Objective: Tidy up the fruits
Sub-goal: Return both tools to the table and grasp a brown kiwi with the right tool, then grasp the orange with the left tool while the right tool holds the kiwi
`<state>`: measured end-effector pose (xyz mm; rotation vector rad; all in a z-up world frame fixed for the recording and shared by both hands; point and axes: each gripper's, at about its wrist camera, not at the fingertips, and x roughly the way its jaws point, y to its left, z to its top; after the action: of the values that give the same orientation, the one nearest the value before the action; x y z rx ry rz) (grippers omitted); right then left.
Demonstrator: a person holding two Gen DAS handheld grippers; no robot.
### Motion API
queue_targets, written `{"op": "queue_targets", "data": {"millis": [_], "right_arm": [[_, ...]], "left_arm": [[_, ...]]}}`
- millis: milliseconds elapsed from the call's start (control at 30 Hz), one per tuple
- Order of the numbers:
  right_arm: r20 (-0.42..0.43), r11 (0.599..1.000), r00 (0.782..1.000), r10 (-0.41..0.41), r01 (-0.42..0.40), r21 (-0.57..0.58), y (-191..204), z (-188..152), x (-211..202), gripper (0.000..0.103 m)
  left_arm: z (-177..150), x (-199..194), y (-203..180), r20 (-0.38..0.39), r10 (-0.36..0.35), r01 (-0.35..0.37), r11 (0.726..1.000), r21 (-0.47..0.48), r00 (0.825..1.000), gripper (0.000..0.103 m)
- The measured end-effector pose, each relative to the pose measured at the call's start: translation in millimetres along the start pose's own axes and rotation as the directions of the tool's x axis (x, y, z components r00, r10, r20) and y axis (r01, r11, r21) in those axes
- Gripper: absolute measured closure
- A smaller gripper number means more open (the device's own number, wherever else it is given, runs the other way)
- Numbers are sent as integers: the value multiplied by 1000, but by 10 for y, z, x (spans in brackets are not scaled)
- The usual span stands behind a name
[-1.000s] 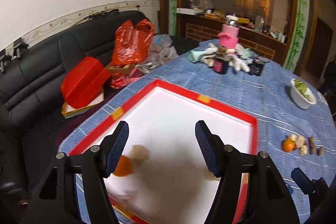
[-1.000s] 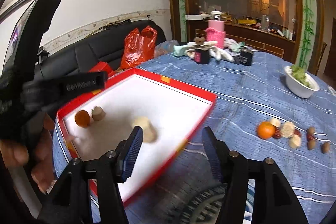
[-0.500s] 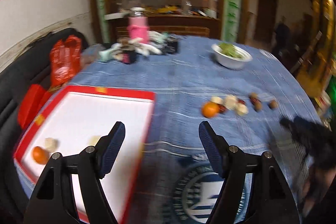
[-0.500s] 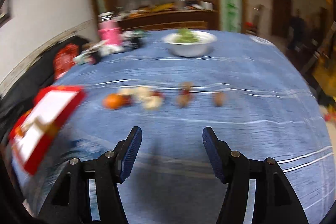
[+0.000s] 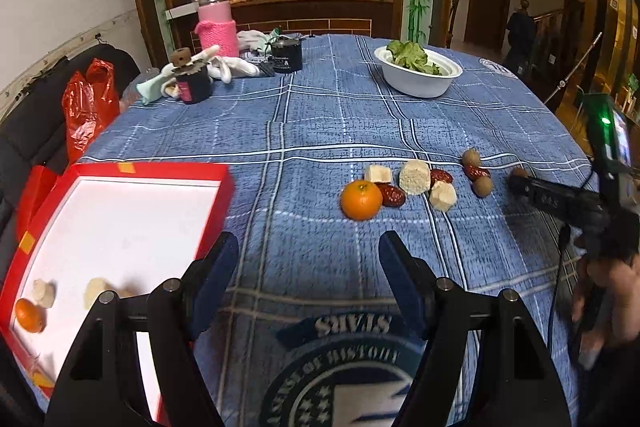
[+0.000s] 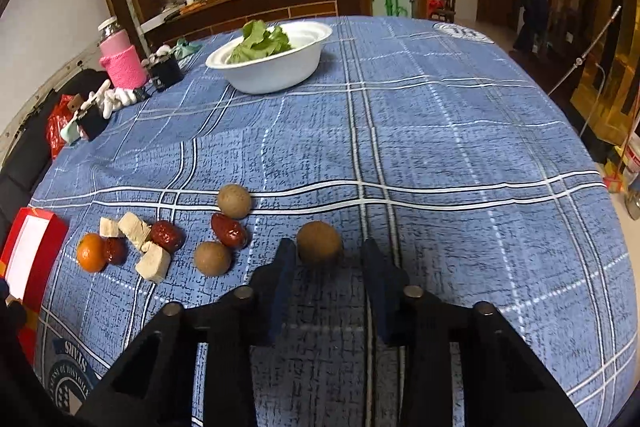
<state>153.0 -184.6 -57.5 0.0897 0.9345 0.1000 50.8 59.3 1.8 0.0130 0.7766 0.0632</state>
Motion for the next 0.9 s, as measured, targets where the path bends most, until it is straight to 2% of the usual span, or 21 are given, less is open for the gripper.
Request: {"op": "queue_targets", "data": {"millis": [100, 300, 467, 533, 567, 633, 733, 900], "right_arm": [[22, 1000, 1000, 3, -3, 2, -18, 1, -45, 79], [47, 998, 997, 55, -56, 26, -87, 20, -106, 79], [61, 995, 994, 89, -91, 37, -106, 35, -156, 79], [72, 994, 993, 98, -101, 35, -101, 41, -190, 79], [75, 994, 992, 104, -106, 35, -97, 44, -202, 79], [78, 993, 991, 108, -111, 35, -91, 46, -212, 79], [82, 993, 991, 108, -111, 38, -97, 42, -220, 79], [95, 995, 992, 89, -93, 39, -88, 41, -272, 79]], "left_arm": [[74, 129, -71, -2, -10, 10, 1000, -2, 1000, 30], [185, 437, -241, -62, -61, 61, 998, -3, 996, 31], [189, 665, -335, -99, -53, 55, 998, 15, 994, 31], [183, 755, -323, -123, -52, 53, 999, 6, 991, 49], [179, 795, -313, -138, -58, 59, 998, 2, 989, 71], [181, 797, -310, -124, -32, 33, 999, 8, 992, 73], [138, 745, -279, -130, -54, 54, 999, -9, 990, 74], [-11, 387, -277, -89, -97, 98, 995, 7, 991, 74]]}}
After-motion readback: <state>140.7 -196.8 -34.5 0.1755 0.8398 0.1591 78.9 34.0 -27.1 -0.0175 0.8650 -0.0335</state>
